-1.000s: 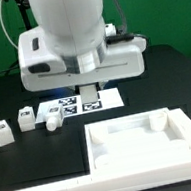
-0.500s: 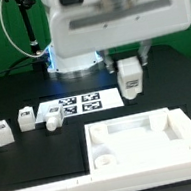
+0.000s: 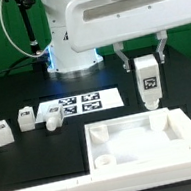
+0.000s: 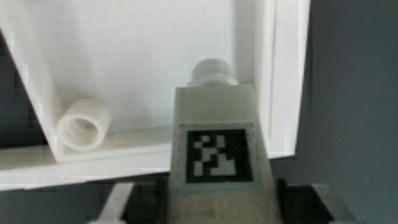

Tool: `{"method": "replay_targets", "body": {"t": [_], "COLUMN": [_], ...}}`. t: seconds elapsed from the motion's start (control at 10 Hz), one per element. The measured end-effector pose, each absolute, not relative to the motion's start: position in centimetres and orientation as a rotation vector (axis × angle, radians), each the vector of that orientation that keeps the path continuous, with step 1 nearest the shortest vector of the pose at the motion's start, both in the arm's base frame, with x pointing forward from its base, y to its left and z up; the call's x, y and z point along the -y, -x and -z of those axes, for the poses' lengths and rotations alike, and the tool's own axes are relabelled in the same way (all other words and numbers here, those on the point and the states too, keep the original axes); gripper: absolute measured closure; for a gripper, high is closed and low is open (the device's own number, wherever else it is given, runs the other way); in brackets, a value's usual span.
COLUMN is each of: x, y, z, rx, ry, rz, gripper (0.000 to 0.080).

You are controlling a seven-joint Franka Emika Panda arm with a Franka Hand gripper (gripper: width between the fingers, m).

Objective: Assemble one leg

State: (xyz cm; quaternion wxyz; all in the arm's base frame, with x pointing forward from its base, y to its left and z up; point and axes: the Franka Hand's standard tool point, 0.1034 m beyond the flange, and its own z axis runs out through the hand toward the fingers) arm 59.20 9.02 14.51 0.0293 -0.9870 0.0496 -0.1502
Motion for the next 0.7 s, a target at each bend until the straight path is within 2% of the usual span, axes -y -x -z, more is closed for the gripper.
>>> {"method": "replay_targets", "body": {"t": [0.2, 0.3, 0.4, 0.7], "x": [-9.3, -7.9, -7.2, -7.9], "y": [-60.4, -61.1, -62.5, -62.8], "z": [-13.7, -12.9, -13.5, -13.3], "rx": [-0.064, 0.086, 0.144, 0.182], "ry": [3.013, 3.069, 3.080, 3.079], "rz": [0.736, 0.706, 0.735, 0.740], "gripper": [0.0512, 0.0512, 0.0512, 0.0512]}}
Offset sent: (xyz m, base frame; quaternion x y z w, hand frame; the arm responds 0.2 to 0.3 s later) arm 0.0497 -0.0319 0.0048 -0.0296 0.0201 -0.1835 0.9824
